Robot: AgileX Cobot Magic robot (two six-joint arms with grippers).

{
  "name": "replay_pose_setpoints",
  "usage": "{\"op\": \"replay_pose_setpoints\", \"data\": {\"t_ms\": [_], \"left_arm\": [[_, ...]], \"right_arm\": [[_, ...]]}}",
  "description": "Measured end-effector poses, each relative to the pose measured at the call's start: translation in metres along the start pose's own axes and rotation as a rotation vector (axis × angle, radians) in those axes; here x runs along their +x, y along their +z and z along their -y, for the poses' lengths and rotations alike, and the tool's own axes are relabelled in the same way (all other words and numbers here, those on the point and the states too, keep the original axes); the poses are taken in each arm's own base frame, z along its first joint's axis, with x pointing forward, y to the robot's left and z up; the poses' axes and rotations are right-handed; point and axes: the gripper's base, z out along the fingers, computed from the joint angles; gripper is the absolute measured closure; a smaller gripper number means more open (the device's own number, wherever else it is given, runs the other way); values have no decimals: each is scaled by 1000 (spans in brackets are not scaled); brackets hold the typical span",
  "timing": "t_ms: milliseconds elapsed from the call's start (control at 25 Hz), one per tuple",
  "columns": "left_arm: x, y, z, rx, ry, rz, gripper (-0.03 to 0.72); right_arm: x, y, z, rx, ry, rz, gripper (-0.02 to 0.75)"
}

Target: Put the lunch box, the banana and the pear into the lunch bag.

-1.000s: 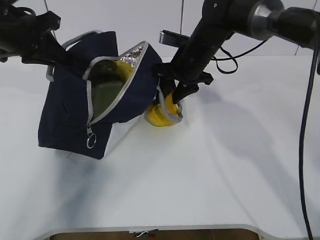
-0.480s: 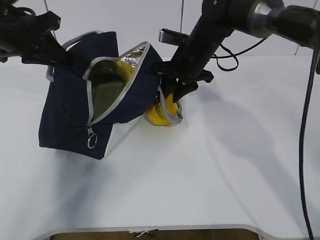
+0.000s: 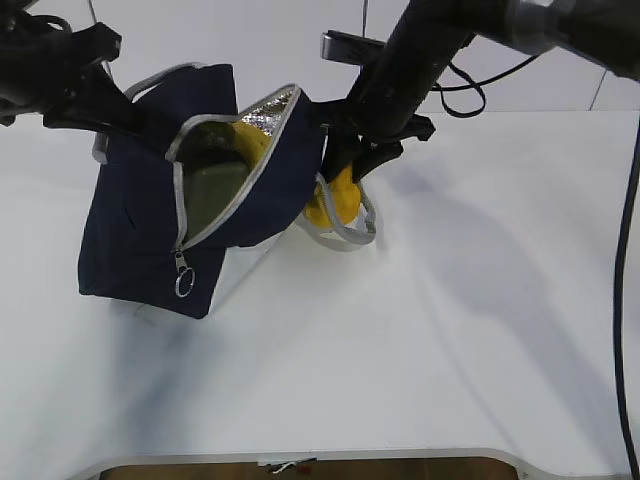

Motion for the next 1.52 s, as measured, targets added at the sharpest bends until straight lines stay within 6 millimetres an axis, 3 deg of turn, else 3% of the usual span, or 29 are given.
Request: {"op": "replay_pose_setpoints", "data": {"t_ms": [480,840,1040,1280,1520], "left_arm": [[1,0,0,2,0,-7,673],[1,0,1,8,-4,-7,673],[0,0,2,22,-18,-3,673],[-1,0,4,46,-39,5,673],[-2,-1,8,95,-84,20,673]], "right_arm": [[6,-37,-10,22,-4,29,451],[11,-101,-31,18,-43,146,452],[6,-120,-44,-56,-48,208,452],[4,-123,-58,-212,-56,221,452],[-1,-91,-59,-314,-31,164,452]]}}
